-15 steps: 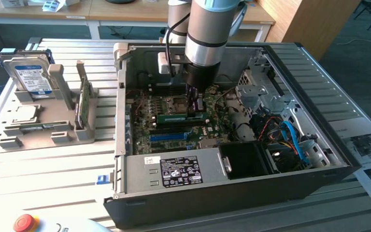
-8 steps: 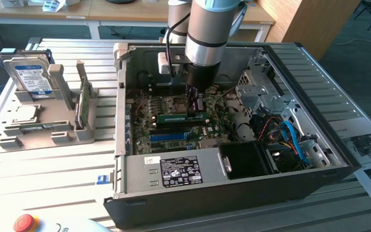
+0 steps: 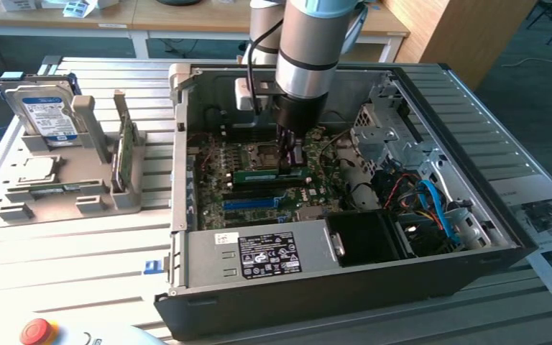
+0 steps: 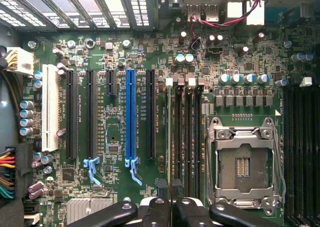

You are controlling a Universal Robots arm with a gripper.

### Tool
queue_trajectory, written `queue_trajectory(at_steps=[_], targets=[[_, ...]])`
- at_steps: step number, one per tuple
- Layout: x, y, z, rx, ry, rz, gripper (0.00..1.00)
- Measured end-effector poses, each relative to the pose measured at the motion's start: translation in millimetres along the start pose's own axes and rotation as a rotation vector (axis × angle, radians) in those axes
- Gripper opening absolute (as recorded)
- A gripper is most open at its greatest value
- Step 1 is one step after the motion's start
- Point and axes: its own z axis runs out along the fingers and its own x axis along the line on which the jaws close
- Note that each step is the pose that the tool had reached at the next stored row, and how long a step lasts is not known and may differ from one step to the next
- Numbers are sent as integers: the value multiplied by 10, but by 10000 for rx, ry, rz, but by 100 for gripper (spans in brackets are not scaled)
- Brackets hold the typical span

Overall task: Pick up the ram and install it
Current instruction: 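Insert the ram into the slot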

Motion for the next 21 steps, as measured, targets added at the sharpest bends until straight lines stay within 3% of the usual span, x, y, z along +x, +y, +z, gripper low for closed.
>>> queue_trajectory(at_steps=[21], targets=[[-1, -19, 33, -24, 0, -55, 12]])
